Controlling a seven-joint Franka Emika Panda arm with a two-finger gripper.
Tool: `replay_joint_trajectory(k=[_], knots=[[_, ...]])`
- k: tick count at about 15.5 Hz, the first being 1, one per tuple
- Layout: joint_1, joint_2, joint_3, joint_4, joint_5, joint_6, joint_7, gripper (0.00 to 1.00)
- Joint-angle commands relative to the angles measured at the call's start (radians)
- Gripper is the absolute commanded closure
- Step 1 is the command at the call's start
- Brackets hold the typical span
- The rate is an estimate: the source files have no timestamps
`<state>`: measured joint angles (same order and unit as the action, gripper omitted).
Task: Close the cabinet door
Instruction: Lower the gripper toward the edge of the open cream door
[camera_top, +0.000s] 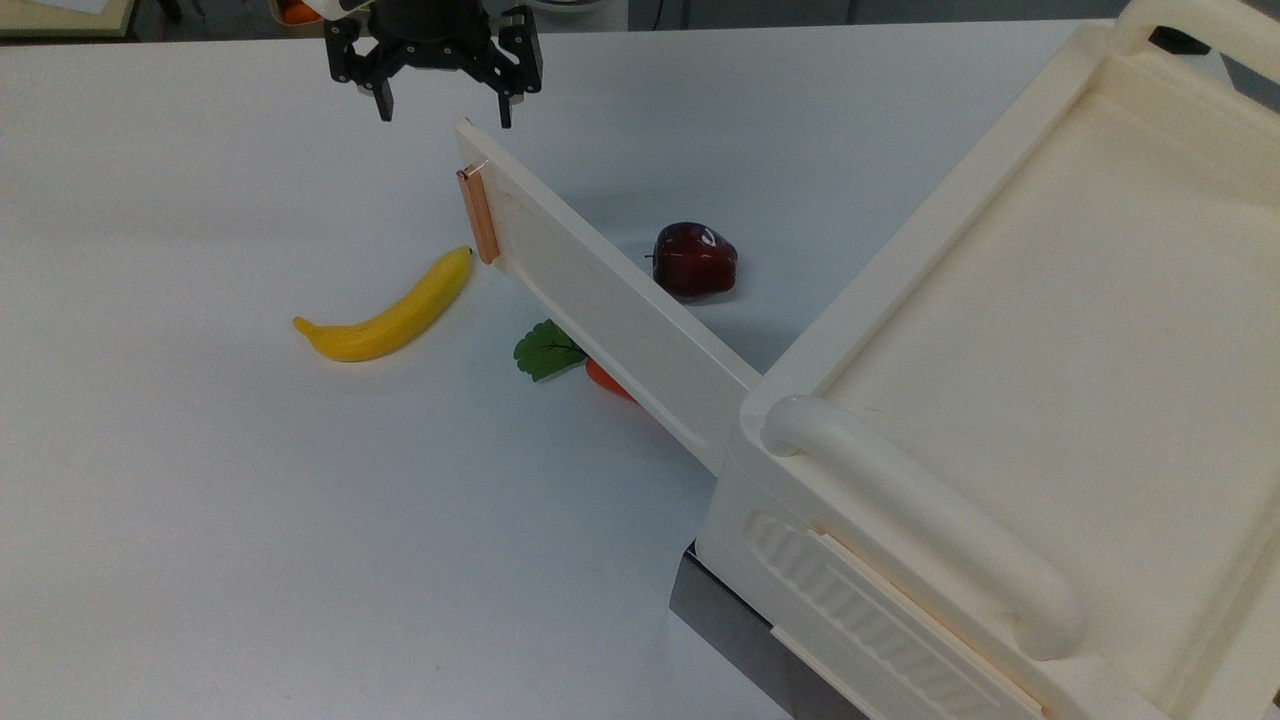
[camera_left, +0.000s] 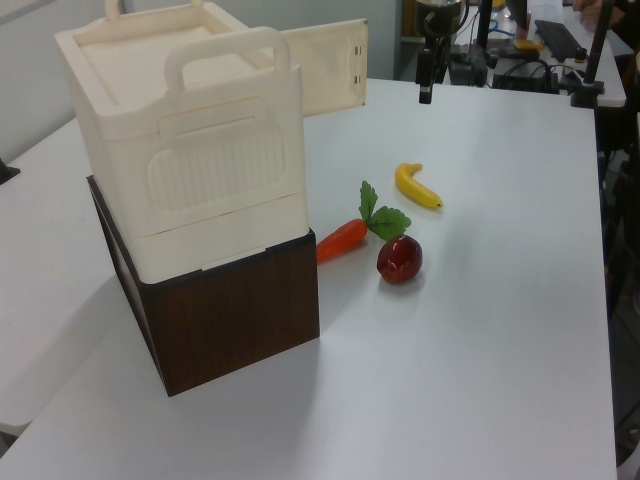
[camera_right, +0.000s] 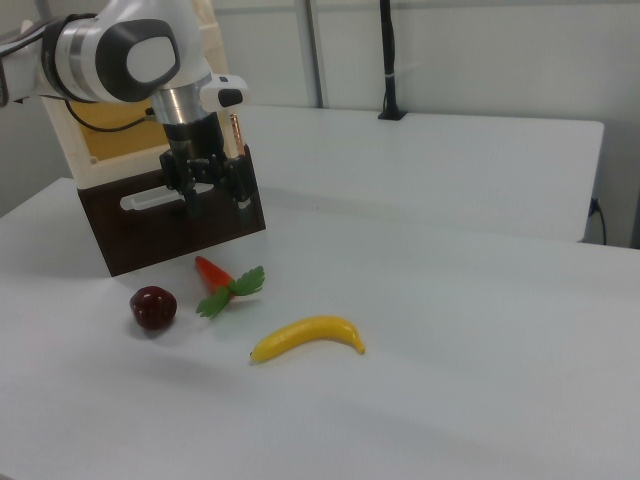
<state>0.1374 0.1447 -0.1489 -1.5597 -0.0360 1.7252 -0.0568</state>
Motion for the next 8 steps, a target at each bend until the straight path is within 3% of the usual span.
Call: replay_joint_trajectory(k=[1, 8], knots=[[-0.002, -0.031, 0.0, -0.02, -0.018, -0.016, 0.018, 0.0], [-0.002, -0.03, 0.0, -0.02, -0.018, -0.016, 0.012, 0.0]])
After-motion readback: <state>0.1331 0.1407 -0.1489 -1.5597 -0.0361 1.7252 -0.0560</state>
